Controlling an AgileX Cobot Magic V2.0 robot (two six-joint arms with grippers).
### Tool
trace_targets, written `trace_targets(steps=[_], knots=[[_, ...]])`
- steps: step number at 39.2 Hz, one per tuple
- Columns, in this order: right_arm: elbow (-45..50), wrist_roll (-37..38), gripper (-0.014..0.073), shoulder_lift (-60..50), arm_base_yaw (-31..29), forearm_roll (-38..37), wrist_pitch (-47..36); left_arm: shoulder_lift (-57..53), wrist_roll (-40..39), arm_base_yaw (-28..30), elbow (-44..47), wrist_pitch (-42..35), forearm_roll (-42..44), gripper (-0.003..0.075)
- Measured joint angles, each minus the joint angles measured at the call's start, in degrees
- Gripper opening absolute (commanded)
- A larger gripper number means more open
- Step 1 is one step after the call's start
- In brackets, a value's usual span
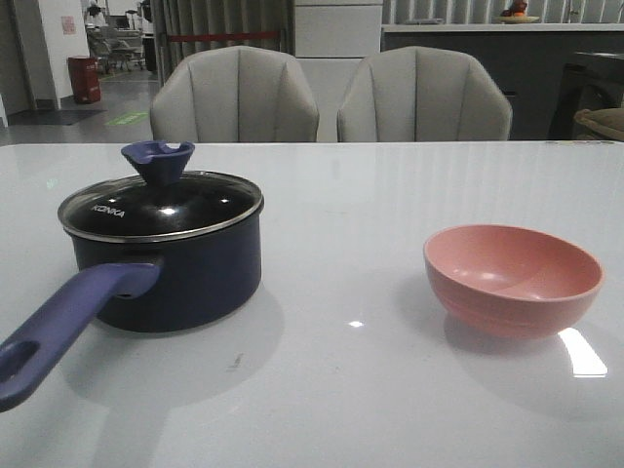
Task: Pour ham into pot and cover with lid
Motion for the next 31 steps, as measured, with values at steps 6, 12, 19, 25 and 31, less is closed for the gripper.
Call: trace_targets(steps=[6,12,19,25,31], knots=[[0.0,0.0,0.0168,0.0,0.0,0.0,0.0,0.0,0.0,0.0,0.0,0.0,0.0,0.0154],[0.0,0.0,0.0168,0.0,0.0,0.0,0.0,0.0,0.0,0.0,0.0,0.0,0.0,0.0154],[0.0,0.0,0.0168,0.0,0.0,0.0,0.0,0.0,0.0,0.0,0.0,0.0,0.0,0.0154],[2.2,0.0,0.0168,0.0,-0.8,-2.6,-2.2,0.0,0.0,0.0,0.0,0.0,0.0,0.0154],[7.9,2.9,0.0168,-0.7,-7.1,-9.9,-8.0,0.0,0.0,0.0,0.0,0.0,0.0,0.0154]])
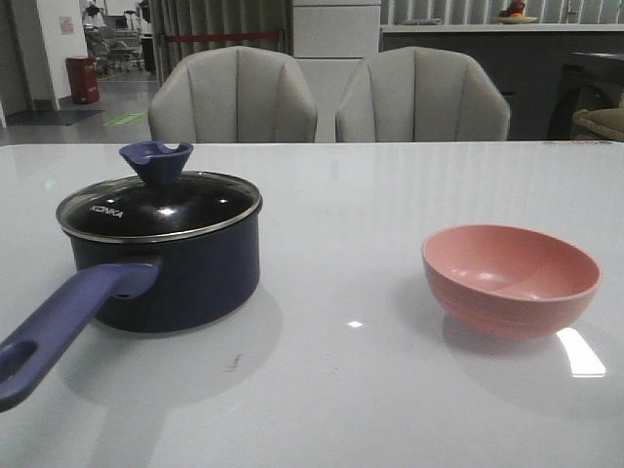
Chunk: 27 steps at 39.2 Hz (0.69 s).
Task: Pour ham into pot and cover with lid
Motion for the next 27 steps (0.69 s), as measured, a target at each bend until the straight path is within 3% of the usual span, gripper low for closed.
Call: trace_targets(steps=[8,27], knots=[[4.2,4.1,0.0168,-5.9,-5.4,-3.4,-1.5,0.0,0.0,0.0,0.0,0.0,0.0,0.0154],[4.2,10.5,0.0168,-6.5,-5.9,-3.5,-1.5,0.0,0.0,0.0,0.0,0.0,0.0,0.0154]])
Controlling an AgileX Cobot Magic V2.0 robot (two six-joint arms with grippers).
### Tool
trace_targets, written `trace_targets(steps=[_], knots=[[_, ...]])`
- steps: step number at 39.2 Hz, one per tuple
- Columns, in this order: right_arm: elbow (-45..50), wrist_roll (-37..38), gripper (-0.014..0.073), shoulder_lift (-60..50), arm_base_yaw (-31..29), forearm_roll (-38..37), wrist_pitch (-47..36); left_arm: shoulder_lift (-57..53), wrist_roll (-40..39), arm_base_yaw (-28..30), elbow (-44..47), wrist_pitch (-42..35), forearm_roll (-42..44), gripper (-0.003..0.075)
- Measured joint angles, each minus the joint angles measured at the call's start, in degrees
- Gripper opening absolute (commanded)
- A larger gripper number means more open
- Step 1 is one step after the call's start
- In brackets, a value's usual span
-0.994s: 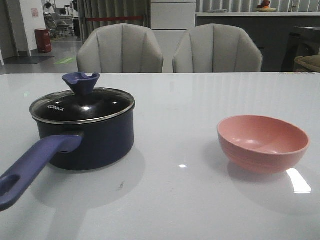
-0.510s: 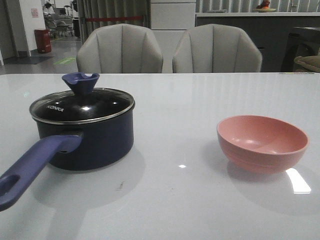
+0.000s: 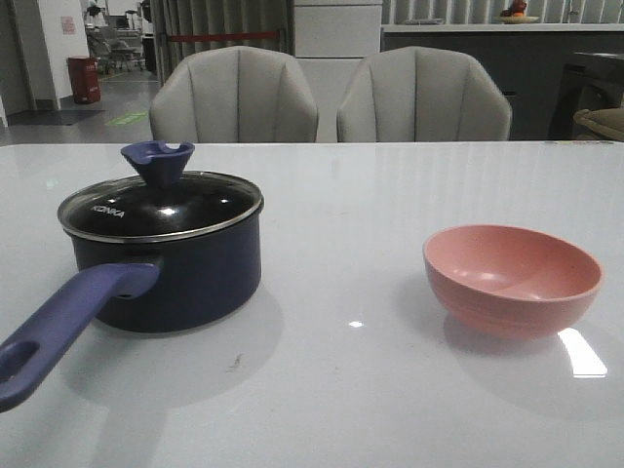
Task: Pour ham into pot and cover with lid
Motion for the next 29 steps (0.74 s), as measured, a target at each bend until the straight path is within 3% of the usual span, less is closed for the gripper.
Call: trace_targets(steps=[29], knots=[[0.0,1.7,0.0168,0.0,0.0,0.0,0.0,0.0,0.0,0.0,0.0,0.0,0.0,0.0154]])
